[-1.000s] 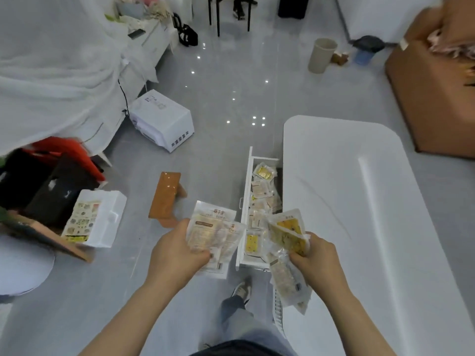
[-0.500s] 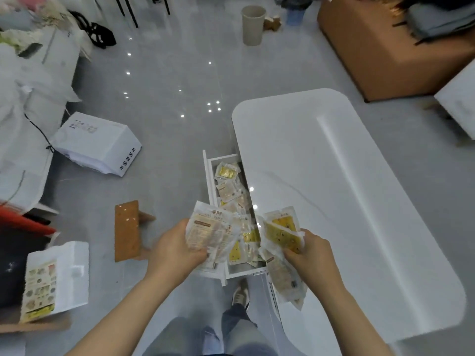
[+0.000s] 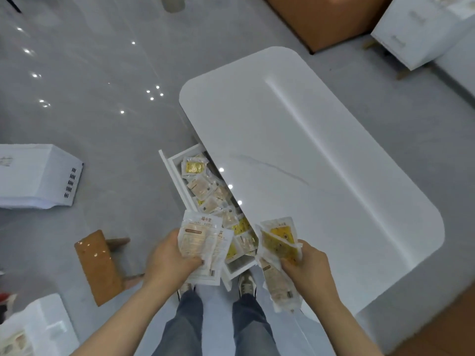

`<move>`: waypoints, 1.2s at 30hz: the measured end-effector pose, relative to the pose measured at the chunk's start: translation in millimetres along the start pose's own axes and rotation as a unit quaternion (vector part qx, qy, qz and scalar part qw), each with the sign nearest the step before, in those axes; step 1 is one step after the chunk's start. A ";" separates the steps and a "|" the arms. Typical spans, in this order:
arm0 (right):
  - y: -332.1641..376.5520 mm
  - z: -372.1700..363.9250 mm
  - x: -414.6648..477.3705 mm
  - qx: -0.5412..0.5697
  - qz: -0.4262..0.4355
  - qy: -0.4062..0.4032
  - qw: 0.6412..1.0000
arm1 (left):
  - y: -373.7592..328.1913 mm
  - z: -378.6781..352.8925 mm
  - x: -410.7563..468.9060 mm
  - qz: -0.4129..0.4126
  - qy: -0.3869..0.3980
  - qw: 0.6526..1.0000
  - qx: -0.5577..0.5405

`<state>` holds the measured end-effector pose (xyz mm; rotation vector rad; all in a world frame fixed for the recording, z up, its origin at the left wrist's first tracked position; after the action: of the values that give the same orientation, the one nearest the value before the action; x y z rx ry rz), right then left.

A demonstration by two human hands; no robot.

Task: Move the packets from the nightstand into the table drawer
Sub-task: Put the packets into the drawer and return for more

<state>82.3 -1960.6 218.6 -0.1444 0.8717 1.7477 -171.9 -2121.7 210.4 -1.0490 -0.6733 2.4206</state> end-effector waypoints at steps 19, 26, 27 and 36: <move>-48.0 -196.7 114.9 0.036 -0.111 -0.013 0.993 | 113.5 -86.8 155.6 0.026 0.070 0.997 0.009; -73.5 -265.9 162.1 0.018 -0.121 -0.007 0.992 | 164.5 -119.5 193.6 0.040 0.071 0.997 0.014; -76.2 -273.8 168.9 0.024 -0.122 -0.012 0.992 | 169.1 -123.1 199.6 0.039 0.069 0.997 0.013; -93.9 -327.1 219.7 0.057 -0.140 -0.030 0.988 | 191.5 -148.1 244.4 0.034 0.063 0.997 -0.001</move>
<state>-22.3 -1980.6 -172.2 -0.1325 0.8611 1.4305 -248.1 -2102.3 -124.5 -1.2329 -0.6072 2.3870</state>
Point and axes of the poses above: each hand's wrist, its own x-axis towards the middle knuckle, its own z-axis out of the back of the hand, y = z × x, the point moved 9 cm from there along x, towards the middle knuckle, and after that the axes turned 9 degrees about -x, right-handed, at the moved point
